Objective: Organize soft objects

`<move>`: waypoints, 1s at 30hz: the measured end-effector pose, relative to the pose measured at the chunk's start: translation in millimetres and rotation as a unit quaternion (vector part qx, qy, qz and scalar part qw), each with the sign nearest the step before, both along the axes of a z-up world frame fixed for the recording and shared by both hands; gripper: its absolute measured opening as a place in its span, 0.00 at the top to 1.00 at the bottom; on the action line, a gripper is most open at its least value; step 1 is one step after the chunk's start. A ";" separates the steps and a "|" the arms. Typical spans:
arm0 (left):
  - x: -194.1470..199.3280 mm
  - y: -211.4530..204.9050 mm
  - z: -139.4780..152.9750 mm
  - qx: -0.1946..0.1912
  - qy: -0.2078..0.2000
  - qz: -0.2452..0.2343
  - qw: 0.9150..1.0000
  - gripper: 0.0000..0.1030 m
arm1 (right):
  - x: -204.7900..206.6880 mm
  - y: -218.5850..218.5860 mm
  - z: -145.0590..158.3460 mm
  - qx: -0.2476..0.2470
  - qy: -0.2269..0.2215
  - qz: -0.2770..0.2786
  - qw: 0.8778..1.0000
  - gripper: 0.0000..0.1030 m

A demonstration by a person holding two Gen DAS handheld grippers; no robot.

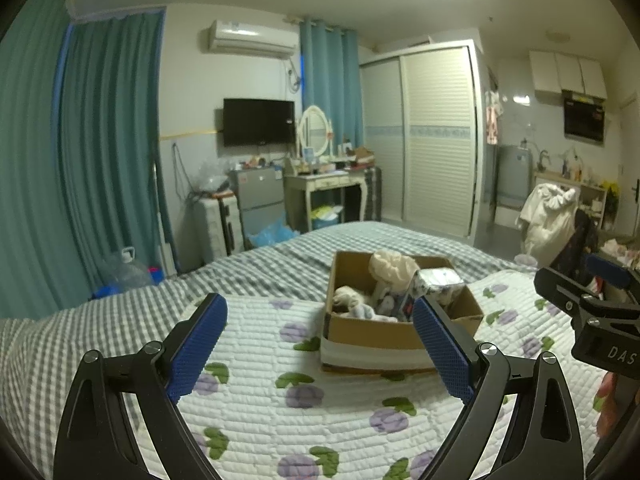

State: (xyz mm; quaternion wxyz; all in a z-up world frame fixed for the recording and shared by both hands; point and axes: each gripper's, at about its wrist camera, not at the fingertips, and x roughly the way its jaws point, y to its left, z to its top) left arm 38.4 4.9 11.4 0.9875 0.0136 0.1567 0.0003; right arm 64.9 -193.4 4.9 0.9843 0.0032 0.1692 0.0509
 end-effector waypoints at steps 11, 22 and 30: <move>-1.1 0.1 -0.8 0.001 0.002 0.001 1.000 0.07 | -0.9 2.7 -2.1 -0.001 0.001 -0.002 1.000 0.00; -0.5 -1.4 -2.6 0.005 0.004 -0.003 1.000 0.07 | -2.0 6.5 -2.3 0.000 0.003 -0.004 1.000 0.00; 1.0 -0.9 -4.7 0.004 0.001 -0.003 1.000 0.07 | -2.1 7.1 -2.3 -0.002 0.004 -0.005 1.000 0.00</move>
